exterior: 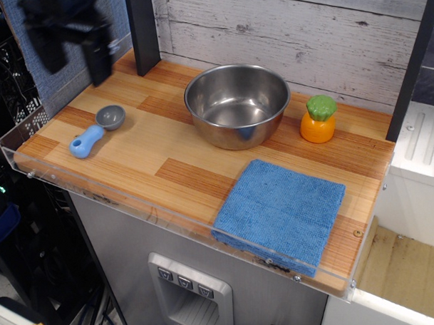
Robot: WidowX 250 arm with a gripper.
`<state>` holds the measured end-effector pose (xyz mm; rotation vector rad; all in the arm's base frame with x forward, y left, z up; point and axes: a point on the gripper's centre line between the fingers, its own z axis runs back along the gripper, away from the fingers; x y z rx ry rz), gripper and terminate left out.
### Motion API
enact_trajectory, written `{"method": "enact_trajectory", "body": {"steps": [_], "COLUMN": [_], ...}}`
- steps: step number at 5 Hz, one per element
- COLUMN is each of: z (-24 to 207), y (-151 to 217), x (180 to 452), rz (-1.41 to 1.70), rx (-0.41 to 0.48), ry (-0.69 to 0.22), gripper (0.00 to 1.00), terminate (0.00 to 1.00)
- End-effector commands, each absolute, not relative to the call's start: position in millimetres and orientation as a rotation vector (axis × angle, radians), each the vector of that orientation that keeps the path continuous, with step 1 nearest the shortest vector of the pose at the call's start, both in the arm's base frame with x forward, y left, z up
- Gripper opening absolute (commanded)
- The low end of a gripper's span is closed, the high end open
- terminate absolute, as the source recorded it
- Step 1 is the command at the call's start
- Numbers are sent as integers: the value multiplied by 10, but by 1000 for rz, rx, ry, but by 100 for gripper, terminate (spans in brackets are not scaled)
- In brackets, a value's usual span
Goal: Put the scoop on the cloth.
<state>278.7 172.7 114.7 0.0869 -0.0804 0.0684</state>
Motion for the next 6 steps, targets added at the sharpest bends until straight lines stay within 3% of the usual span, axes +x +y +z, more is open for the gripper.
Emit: {"method": "enact_trajectory", "body": {"steps": [1, 3, 6], "z": [863, 478, 128], "y": [2187, 2122, 2002], "x": [2800, 2887, 2946], "rz": [103, 76, 55], "rx": [51, 32, 41], "ry": [-75, -9, 59], "gripper": [100, 100, 100], "terminate": [0, 0, 0]}}
